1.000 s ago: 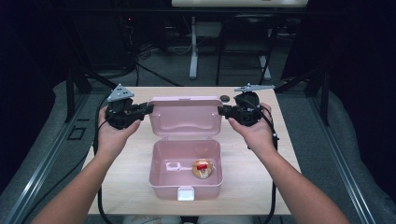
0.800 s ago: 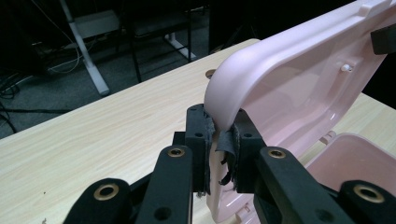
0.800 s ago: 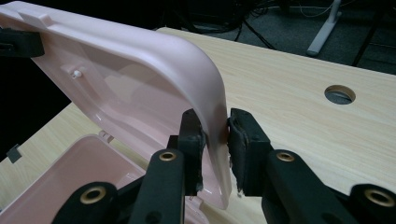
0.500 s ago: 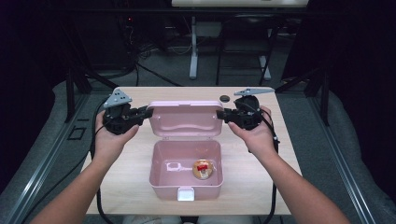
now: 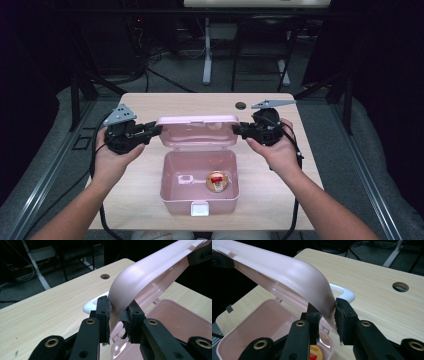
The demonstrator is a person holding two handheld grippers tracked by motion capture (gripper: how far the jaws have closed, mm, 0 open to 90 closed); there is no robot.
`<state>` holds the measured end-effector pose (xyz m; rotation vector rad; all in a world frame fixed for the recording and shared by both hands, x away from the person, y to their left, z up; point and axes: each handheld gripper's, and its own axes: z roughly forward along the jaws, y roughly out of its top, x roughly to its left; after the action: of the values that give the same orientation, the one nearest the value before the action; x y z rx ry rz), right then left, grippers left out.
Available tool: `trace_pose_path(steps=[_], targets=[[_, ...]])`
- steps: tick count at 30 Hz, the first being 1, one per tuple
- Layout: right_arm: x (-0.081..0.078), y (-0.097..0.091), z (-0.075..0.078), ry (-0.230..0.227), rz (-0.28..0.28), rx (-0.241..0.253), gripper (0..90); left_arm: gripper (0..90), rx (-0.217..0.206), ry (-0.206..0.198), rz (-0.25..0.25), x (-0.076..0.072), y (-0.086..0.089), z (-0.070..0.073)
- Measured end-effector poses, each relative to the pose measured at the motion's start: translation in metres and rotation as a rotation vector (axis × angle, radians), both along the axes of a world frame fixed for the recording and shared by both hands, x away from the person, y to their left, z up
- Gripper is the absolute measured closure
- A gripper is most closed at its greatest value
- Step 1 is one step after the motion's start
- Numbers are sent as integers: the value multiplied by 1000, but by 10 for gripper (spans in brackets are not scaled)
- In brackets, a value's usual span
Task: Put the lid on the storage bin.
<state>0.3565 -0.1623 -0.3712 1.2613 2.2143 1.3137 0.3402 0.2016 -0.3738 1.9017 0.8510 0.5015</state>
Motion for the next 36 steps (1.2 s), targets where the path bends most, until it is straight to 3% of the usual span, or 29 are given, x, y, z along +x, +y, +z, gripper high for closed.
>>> trace_pose_path(steps=[11, 36], targets=[[-11, -2, 0, 10, 18, -7, 727, 751, 17, 4, -22, -12, 4, 1], [-27, -7, -4, 12, 42, 11, 739, 741, 10, 14, -52, -27, 7, -5]])
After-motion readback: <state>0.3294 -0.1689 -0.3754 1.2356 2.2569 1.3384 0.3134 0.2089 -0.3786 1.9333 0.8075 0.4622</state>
